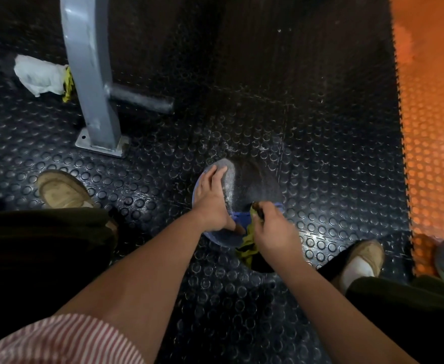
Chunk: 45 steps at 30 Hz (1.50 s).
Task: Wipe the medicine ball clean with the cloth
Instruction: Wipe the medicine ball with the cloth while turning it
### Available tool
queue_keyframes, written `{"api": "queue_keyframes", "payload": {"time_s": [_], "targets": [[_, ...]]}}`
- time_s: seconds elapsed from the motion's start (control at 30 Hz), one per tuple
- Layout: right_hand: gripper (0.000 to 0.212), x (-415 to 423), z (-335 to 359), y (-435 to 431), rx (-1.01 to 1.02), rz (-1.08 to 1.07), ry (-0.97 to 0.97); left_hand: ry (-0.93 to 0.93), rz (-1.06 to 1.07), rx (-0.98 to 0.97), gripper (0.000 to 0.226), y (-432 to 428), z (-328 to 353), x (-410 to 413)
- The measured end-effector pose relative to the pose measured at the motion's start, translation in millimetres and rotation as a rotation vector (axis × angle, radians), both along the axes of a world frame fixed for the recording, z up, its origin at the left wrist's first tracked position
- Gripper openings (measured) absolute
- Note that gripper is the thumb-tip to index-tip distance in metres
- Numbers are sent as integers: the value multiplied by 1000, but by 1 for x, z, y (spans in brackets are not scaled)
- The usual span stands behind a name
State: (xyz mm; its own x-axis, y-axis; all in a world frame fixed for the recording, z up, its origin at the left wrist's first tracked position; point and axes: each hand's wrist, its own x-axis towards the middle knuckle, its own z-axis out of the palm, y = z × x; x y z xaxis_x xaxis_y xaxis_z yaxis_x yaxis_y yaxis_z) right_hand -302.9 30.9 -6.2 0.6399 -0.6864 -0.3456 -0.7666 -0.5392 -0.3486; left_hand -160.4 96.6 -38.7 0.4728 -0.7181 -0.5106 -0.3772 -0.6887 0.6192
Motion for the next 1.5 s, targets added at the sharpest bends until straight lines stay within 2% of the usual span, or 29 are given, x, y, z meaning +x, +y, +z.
{"api": "queue_keyframes", "payload": {"time_s": [0.1, 0.2, 0.3, 0.4, 0.47, 0.53, 0.63, 0.73, 0.83, 0.93, 1.03, 1.13, 1.33, 1.5], "targets": [[28, -1, 6, -6, -25, 83, 38, -24, -12, 6, 147, 4, -2, -2], [28, 6, 6, -28, -37, -24, -1, -54, -8, -20, 146, 9, -4, -9], [30, 29, 8, -53, -20, -85, 73, -76, 0, -16, 141, 11, -3, -17], [30, 44, 17, -46, -57, 27, 81, -58, 45, -30, 136, 12, -5, -17], [31, 46, 18, -27, -94, 192, 45, -78, 38, -58, 126, 14, -7, -15], [35, 44, 16, -19, -104, 258, 29, -88, 28, -69, 119, 15, -8, -14], [36, 41, 12, -42, -56, 95, 20, -89, 8, -75, 131, 19, -9, -18], [38, 35, 0, -79, 84, -116, 97, -102, -35, -54, 145, 29, -14, -22], [40, 35, -7, -101, 221, -150, 172, -109, -56, -61, 146, 35, -17, -29], [36, 41, -3, -98, 178, -99, 162, -110, -61, -61, 145, 31, -17, -30], [37, 56, 8, -69, 4, 90, 86, -110, -48, -82, 145, 29, -16, -28], [39, 60, 10, -54, -14, 208, 32, -120, -60, -110, 145, 34, -17, -25], [36, 34, -4, -97, 201, -205, 94, -110, -126, -122, 143, 38, -18, -23], [32, 49, -1, -100, 198, -160, 103, -108, -99, -106, 143, 29, -15, -30]]}}
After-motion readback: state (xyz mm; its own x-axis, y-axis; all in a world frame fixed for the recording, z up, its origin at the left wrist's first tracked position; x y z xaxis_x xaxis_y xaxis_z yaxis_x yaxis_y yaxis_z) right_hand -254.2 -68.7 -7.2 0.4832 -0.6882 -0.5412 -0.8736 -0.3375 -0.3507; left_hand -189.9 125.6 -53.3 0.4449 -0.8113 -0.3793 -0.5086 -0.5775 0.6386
